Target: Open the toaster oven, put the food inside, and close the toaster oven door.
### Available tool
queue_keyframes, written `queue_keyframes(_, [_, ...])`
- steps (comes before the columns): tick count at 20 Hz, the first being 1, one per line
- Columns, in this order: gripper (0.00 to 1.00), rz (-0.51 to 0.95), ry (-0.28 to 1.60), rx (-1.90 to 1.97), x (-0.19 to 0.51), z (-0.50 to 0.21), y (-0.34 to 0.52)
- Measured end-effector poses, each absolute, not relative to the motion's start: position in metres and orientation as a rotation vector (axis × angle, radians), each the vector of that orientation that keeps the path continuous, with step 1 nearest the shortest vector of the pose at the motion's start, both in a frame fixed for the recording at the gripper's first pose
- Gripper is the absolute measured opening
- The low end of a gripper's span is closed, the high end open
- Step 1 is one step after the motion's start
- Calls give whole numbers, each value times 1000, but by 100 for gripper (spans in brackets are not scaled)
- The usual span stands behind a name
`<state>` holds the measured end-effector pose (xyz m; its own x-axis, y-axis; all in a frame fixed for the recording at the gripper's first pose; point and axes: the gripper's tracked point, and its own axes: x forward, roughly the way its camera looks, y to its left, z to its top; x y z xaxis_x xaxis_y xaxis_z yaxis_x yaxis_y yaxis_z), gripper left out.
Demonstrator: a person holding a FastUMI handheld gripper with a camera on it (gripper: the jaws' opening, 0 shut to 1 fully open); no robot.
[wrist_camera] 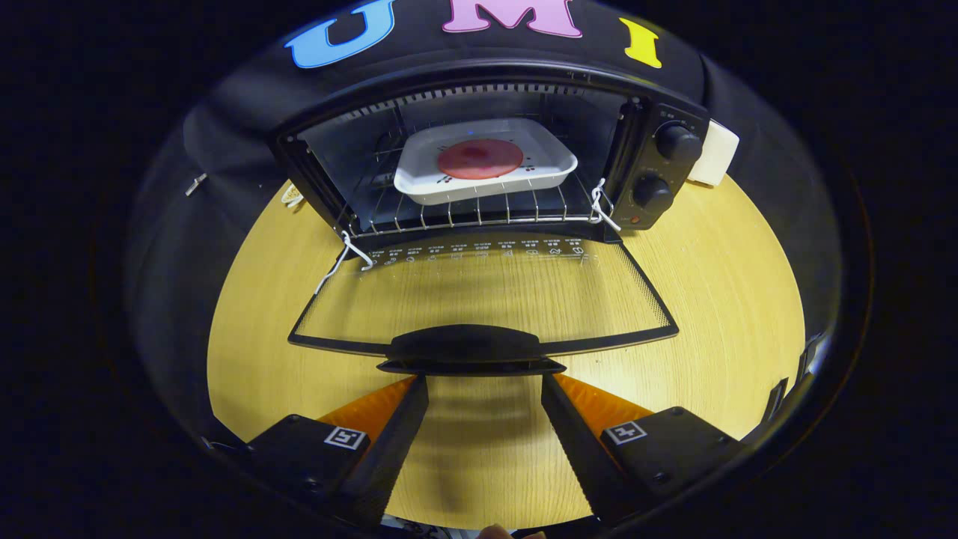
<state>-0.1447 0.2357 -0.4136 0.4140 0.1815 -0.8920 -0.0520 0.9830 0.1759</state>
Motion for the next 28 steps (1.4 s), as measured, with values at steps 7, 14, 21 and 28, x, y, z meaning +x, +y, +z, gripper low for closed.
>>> queue_keyframes(7, [99, 171, 1049, 158, -136, -379, 234])
queue_keyframes(14, [100, 173, 904, 156, -100, -328, 230])
queue_keyframes(21, [99, 189, 733, 144, -63, -271, 215])
queue_keyframes(28, [99, 181, 544, 118, -58, -200, 174])
